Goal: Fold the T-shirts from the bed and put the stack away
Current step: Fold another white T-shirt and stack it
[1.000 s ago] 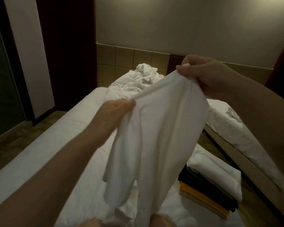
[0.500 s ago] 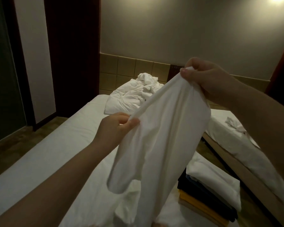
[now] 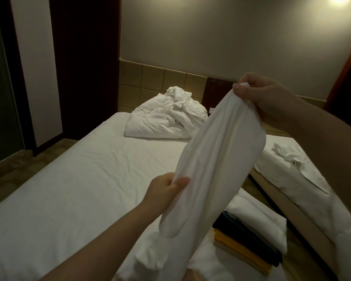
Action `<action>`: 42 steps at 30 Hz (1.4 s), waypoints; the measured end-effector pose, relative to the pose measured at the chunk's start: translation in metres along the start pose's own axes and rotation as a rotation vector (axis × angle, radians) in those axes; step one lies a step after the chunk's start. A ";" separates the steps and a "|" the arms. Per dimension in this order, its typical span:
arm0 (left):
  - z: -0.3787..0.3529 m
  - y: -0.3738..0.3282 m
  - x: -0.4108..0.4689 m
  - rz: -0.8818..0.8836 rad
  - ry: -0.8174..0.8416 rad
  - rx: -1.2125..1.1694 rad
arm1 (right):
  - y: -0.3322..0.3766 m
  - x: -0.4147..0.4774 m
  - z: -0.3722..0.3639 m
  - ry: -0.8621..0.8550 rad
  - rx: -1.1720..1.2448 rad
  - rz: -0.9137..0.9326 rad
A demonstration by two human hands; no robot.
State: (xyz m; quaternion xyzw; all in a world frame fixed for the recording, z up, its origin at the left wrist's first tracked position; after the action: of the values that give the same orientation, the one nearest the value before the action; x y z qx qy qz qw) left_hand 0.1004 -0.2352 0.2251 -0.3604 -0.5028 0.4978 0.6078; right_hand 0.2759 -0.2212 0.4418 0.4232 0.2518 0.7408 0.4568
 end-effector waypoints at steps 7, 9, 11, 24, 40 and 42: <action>0.044 0.000 0.001 -0.088 -0.257 0.110 | -0.027 -0.007 0.014 -0.027 0.038 -0.127; 0.066 -0.011 0.005 -0.140 -0.315 0.121 | -0.031 -0.007 0.015 -0.086 -0.017 -0.083; 0.091 -0.030 0.014 -0.191 -0.391 0.072 | -0.032 -0.006 0.015 -0.225 -0.173 0.045; 0.182 -0.164 0.075 -0.201 -0.119 0.453 | 0.036 0.029 0.032 -0.060 -0.133 0.104; 0.204 -0.172 0.046 0.013 0.189 0.438 | 0.053 0.004 0.033 0.105 -0.375 0.038; 0.196 -0.178 0.039 -0.006 0.101 0.573 | 0.057 -0.004 0.034 0.163 -0.271 0.025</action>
State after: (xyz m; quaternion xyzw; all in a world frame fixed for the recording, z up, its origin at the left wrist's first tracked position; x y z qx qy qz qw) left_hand -0.0467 -0.2532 0.4481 -0.1967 -0.3118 0.5995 0.7104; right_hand 0.2796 -0.2514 0.5013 0.2993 0.1808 0.8054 0.4786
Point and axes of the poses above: each hand's wrist, its own x-axis towards the middle knuckle, its own z-axis out of the back of the hand, y = z × x, the point moved 3 cm from there along x, towards the middle knuckle
